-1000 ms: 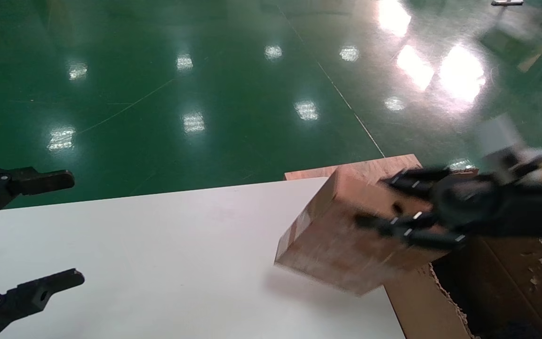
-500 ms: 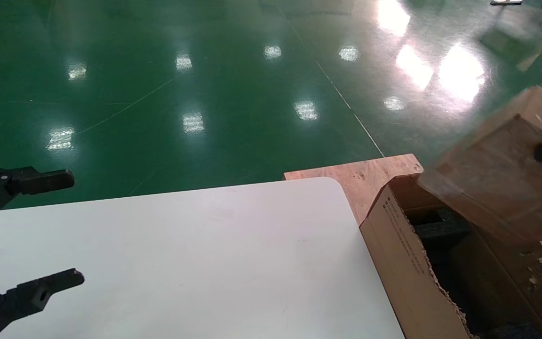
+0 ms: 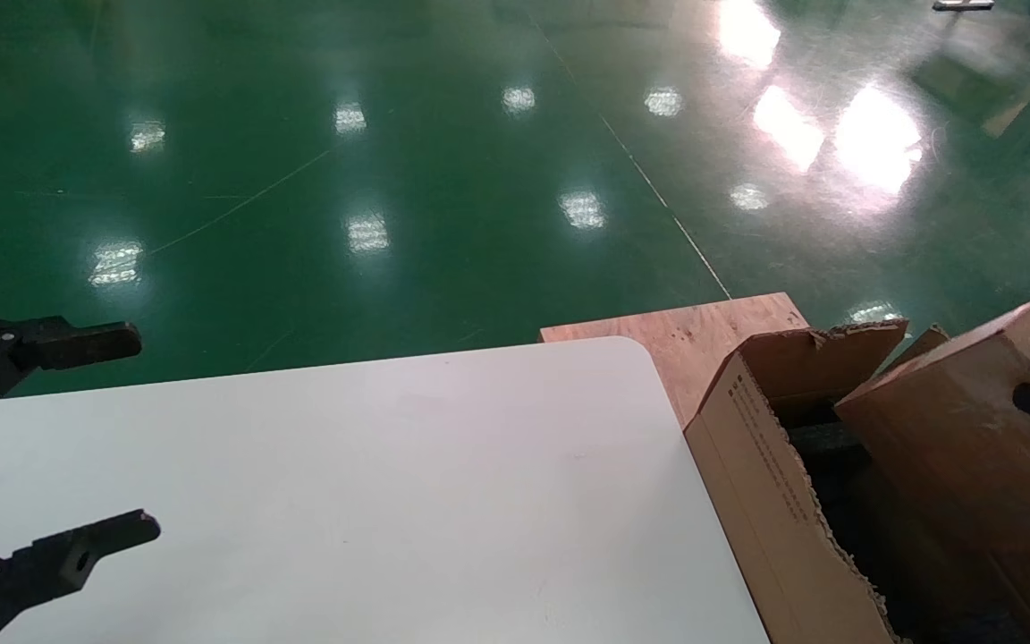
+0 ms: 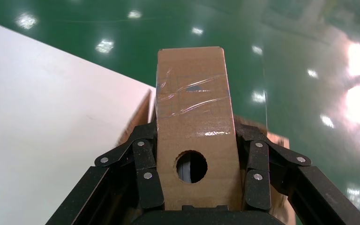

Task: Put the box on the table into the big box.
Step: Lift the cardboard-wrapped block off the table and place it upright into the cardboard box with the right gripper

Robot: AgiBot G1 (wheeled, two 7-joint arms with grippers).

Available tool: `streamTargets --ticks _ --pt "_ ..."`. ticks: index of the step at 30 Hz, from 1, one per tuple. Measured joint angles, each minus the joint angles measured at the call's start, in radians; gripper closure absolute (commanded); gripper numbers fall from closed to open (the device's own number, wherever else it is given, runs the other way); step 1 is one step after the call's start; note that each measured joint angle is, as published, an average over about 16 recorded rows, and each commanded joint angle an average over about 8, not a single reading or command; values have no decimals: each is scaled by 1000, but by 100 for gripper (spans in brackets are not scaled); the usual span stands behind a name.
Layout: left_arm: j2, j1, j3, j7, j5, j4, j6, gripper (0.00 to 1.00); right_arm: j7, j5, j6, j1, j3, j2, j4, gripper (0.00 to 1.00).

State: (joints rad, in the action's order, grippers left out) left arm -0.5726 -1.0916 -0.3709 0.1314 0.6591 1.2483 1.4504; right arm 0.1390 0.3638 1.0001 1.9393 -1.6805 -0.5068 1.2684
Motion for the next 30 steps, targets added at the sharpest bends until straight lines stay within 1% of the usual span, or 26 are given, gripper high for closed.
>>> streamTargets --ticks 3,6,10,15,22,30 --pt "0 0 0 0 0 0 0 0 39 -34 -22 64 -101 -7 -36 100" --pt "0 0 0 0 0 0 0 0 74 -59 -29 121 -182 -10 -84 100" --pt "0 0 0 0 0 0 0 0 107 -85 -19 186 -264 -7 -162 100" --pt "0 0 0 0 0 0 0 0 134 -110 11 259 -342 5 -273 100" --pt "0 0 0 0 0 0 0 0 141 -143 63 377 -453 32 -430 100" --pt "0 0 0 0 0 0 0 0 124 -162 112 557 -614 58 -587 100"
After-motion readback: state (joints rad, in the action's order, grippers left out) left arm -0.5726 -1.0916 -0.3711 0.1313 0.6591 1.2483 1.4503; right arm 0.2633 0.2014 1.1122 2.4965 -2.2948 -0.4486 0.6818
